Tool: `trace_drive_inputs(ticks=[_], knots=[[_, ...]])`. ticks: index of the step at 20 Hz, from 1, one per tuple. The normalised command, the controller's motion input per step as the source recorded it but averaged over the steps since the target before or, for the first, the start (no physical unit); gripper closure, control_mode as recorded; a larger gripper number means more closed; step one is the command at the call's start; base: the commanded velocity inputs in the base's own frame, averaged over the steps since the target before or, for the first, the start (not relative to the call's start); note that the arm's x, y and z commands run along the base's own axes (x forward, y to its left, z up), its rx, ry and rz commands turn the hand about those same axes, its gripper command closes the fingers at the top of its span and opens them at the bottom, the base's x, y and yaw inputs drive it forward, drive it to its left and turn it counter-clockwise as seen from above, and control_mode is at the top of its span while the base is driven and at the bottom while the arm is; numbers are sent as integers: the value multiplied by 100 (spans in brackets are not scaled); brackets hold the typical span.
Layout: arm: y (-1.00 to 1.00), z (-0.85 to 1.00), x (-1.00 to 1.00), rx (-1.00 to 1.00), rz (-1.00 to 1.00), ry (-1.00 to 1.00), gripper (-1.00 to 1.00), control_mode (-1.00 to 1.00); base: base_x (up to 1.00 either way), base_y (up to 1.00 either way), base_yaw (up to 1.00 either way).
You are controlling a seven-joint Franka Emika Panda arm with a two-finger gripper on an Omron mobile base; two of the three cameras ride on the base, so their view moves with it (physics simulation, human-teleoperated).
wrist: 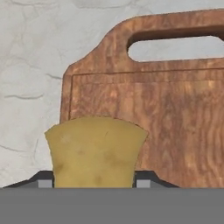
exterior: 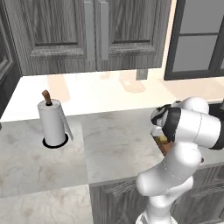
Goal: Pick up the sponge from the counter and clean the cutting board by briefly scrubbing or pressing down on the cutting board. Once finished, release the sponge.
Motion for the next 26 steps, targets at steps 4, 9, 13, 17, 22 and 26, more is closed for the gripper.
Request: trace_drive_inputs(ticks=[4,9,13,17,22,26], knots=[[-4,-22,-70,2,0,3,100,-100,0,0,0],[-2,-35,-81,4,-1,3,100,-100,0,0,0],[0,-41,-80,7,-2,5,100,-100,0,0,0],[0,-38,-79,6,-1,4,100,-100,0,0,0],[0,-42,-54,5,-1,5,100,-100,0,0,0],[0,-46,-50,3,-1,4,100,-100,0,0,0]])
